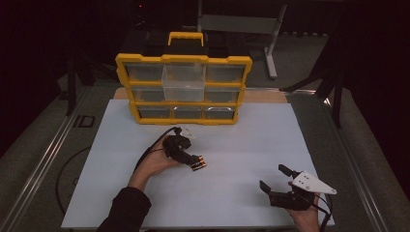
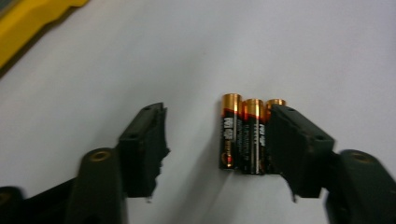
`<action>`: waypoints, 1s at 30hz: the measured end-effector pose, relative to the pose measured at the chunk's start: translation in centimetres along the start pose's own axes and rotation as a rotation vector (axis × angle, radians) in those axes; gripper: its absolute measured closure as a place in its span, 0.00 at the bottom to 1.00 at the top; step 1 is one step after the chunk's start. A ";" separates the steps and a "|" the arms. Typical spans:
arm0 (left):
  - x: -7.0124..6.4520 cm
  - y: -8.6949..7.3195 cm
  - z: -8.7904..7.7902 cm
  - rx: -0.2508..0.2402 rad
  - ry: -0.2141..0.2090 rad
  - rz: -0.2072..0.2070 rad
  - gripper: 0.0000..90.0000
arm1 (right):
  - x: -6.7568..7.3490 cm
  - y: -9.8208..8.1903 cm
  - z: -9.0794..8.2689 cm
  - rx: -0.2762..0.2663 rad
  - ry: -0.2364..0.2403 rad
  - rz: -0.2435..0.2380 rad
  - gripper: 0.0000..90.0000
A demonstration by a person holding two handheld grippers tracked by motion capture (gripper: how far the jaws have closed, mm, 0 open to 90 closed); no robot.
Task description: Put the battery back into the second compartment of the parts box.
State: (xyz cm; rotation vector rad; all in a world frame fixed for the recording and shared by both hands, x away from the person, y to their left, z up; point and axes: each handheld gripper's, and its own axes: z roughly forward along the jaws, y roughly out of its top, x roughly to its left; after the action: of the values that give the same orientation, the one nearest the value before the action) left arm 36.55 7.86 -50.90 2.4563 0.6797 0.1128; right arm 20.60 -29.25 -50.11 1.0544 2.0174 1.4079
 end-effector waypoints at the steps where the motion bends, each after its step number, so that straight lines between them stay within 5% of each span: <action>1: 0.0 0.0 0.1 0.008 -0.006 0.002 0.48 | 0.0 0.0 0.0 0.000 -0.001 -0.001 0.09; 17: 0.1 -0.6 1.7 0.074 -0.048 0.005 0.84 | 0.0 0.0 -0.1 -0.002 0.002 0.007 0.09; 24: 0.0 -0.7 1.9 0.090 -0.009 0.033 0.87 | -0.1 0.0 -0.2 -0.005 0.003 0.002 0.09; 30: 0.5 -0.9 1.2 0.063 0.001 0.015 0.87 | -0.1 0.0 -0.2 -0.007 0.004 0.003 0.09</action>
State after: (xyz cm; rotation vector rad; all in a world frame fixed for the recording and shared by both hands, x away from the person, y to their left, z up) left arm 36.88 8.11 -52.37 2.5217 0.6745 0.1002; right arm 20.53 -29.39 -50.04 1.0529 2.0131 1.4183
